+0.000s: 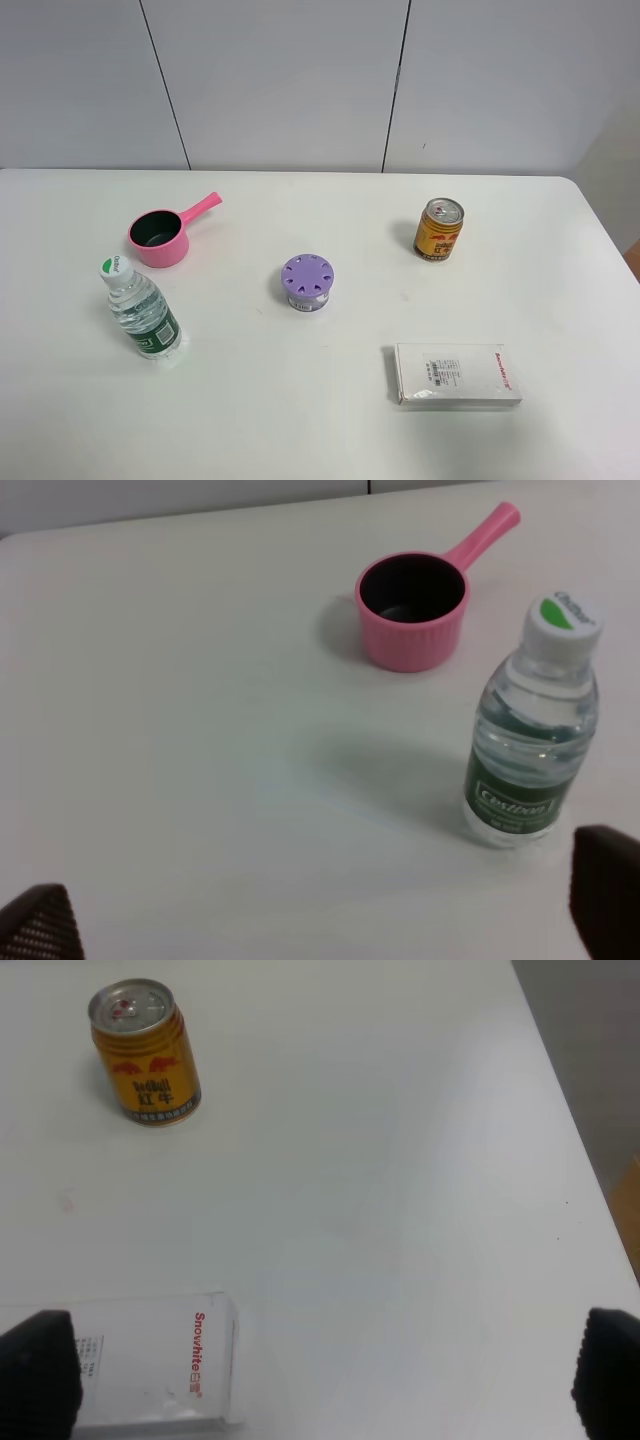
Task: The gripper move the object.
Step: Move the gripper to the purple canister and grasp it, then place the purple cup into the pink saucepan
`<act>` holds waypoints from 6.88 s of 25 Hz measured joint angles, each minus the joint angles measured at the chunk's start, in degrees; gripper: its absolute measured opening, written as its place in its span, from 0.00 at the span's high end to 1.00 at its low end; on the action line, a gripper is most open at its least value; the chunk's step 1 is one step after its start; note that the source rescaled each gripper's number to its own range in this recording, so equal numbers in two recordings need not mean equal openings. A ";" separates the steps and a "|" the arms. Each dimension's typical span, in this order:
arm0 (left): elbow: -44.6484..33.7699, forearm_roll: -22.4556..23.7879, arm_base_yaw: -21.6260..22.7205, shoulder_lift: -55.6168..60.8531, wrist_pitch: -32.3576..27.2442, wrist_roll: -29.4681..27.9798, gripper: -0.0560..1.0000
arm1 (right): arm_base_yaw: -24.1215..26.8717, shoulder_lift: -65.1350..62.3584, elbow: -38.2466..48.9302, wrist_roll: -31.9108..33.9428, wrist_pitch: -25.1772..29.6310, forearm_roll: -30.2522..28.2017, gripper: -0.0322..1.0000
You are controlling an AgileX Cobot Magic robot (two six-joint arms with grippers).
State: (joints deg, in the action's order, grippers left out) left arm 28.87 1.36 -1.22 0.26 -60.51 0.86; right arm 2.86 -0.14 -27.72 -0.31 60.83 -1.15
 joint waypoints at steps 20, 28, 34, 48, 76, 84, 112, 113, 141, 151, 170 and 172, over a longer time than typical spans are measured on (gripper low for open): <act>1.33 0.00 0.00 -2.53 0.06 0.26 0.01 | 0.00 0.00 0.00 0.00 0.00 0.00 0.00; 15.76 -3.09 0.00 -25.22 2.64 6.09 0.01 | 0.00 0.00 0.00 0.00 0.00 0.00 0.00; 26.19 -7.54 0.00 -42.92 6.55 11.07 0.00 | 0.00 0.00 0.00 0.00 0.00 0.00 0.00; 38.58 -5.39 -24.89 -70.36 18.08 11.73 0.00 | 0.00 0.00 0.00 0.00 0.00 0.00 0.00; 47.03 -5.88 -38.51 -107.96 27.17 9.90 0.00 | 0.00 0.00 0.00 0.00 0.00 0.00 0.00; 46.62 -5.82 -39.87 -110.72 30.47 9.95 0.00 | 0.00 0.00 0.00 0.00 0.00 0.00 0.00; 43.96 -4.85 -40.82 -120.67 39.32 9.95 0.11 | 0.00 0.00 0.00 0.00 0.00 0.00 0.00; 43.96 -4.85 -40.82 -120.67 39.32 9.95 0.27 | 0.00 0.00 0.00 0.00 0.00 0.00 0.00; 44.67 2.38 -18.69 -98.44 21.04 10.10 0.93 | 0.00 0.00 0.00 0.00 0.00 0.00 0.00; 44.67 2.38 -8.87 -100.57 24.66 10.14 0.93 | 0.00 0.00 0.00 0.00 0.00 0.00 0.00; 40.47 -2.06 -7.53 -109.38 33.81 10.14 0.93 | 0.00 0.00 0.00 0.00 0.00 0.00 0.00; 40.23 -2.06 -7.20 -109.38 34.14 10.14 0.93 | 0.00 0.00 0.00 0.00 0.00 0.00 0.00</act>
State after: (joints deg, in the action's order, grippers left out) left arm 69.10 -0.70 -8.42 -109.11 -26.37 11.00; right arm 2.86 -0.14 -27.72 -0.31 60.83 -1.15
